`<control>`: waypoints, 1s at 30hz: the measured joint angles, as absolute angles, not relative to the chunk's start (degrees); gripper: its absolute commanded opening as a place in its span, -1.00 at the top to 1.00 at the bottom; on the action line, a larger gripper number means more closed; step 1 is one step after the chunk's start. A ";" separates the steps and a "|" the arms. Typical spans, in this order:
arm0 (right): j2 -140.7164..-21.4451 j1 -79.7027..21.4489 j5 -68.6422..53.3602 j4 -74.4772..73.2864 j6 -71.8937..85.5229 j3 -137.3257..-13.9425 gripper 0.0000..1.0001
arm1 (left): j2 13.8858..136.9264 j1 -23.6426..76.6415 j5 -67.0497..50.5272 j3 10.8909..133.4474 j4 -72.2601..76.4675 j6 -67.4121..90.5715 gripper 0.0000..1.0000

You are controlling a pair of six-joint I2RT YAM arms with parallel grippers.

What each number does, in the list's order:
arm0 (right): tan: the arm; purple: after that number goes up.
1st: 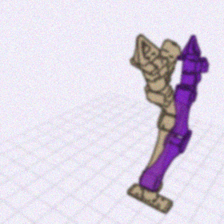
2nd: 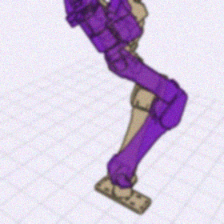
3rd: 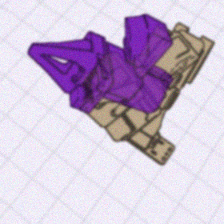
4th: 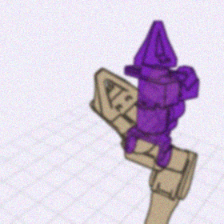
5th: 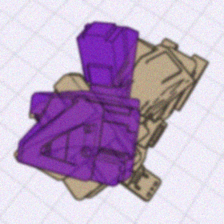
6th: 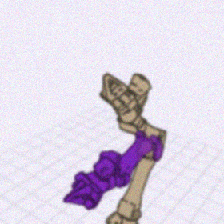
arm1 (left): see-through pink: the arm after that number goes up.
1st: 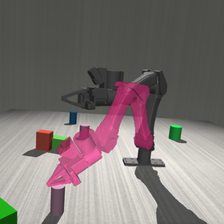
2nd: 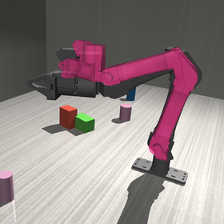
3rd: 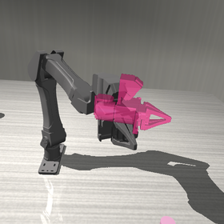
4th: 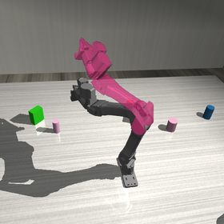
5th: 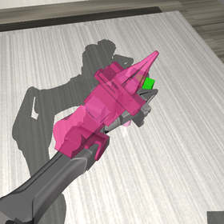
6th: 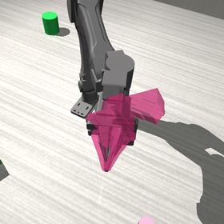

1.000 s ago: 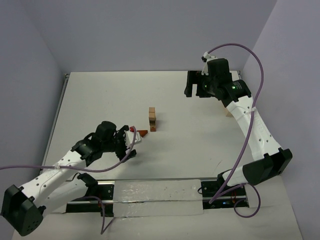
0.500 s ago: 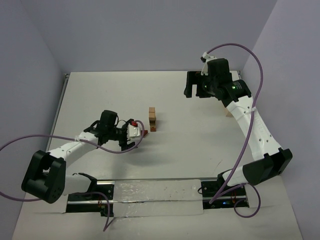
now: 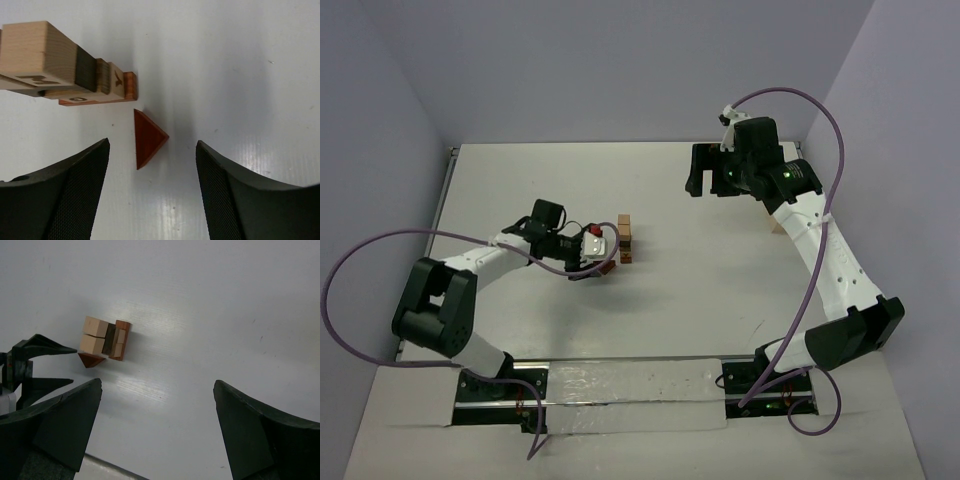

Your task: Build the wood block tower

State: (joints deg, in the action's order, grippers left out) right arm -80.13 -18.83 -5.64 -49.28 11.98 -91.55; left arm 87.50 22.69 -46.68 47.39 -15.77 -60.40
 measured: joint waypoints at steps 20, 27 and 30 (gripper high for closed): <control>-80.84 -18.83 -5.69 -49.66 11.84 -91.55 -0.99 | 92.86 23.62 -41.97 53.06 -22.52 -60.72 -0.34; -80.84 -18.83 -5.71 -49.71 11.84 -91.55 -0.99 | 93.76 25.78 -37.32 52.42 -21.77 -60.10 -0.31; -80.84 -18.83 -5.69 -49.71 11.84 -91.55 -0.99 | 94.41 26.29 -36.02 52.42 -21.26 -60.05 -0.31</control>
